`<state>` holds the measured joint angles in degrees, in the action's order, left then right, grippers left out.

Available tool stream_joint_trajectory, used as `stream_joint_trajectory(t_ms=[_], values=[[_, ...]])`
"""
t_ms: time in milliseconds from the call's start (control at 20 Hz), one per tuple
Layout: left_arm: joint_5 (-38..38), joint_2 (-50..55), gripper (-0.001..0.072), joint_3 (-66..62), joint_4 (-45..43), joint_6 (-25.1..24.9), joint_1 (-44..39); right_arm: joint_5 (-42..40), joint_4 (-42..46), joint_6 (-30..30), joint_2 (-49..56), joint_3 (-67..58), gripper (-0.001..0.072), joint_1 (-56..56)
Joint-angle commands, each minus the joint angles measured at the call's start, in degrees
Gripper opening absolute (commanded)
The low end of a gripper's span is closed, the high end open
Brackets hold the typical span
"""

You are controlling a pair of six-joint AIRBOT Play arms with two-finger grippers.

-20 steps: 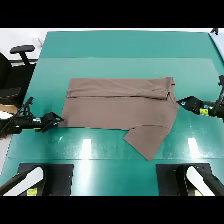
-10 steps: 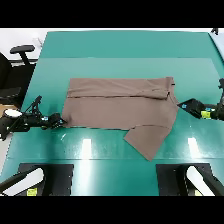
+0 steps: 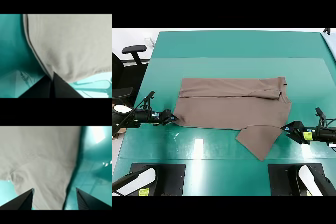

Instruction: Fold the shirts.

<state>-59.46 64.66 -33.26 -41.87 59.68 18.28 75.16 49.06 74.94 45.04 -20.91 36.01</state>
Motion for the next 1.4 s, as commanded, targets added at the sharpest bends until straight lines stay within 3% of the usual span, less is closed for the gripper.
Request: stream_joint_trajectory(t_ms=[0, 250, 500, 550, 750, 850, 1200, 1350], values=[[-0.28, 0.02, 0.002, -0.26, 0.31, -0.15, -0.02, 1.09, 3.91, 8.13, -4.92, 1.97, 0.0585, 0.11], [-0.11, 0.02, 0.002, -0.24, 0.37, -0.15, -0.02, -2.64, 2.97, 11.89, -6.82, 4.96, 0.0585, -5.35], [-0.44, 0.02, 0.002, -0.24, 0.37, -0.15, -0.02, -14.67, 0.72, 17.88, -6.78, 8.0, 0.0583, -21.49], [-0.55, 0.02, 0.002, -0.24, 0.39, -0.15, -0.02, -17.55, -0.31, 19.32, -6.75, 8.7, 0.0556, -24.35], [-1.53, 0.02, 0.002, -0.26, 0.39, -0.15, -0.02, -26.56, -2.95, 21.33, -6.8, 9.03, 0.0386, -34.23], [-1.9, 0.02, 0.0019, -0.31, 1.4, -0.2, -0.02, -28.81, -2.95, 21.31, -6.82, 7.61, 0.0018, -36.15], [-9.53, -5.09, 0.0018, -14.88, 6.45, -2.05, -0.02, -29.44, -2.36, 19.47, -6.82, -8.2, 0.0019, -35.91], [-7.37, -6.99, 0.0018, -23.65, 6.38, -1.18, -0.02, -32.13, -2.4, 18.16, -5.29, -15.96, 0.0019, -35.01]])
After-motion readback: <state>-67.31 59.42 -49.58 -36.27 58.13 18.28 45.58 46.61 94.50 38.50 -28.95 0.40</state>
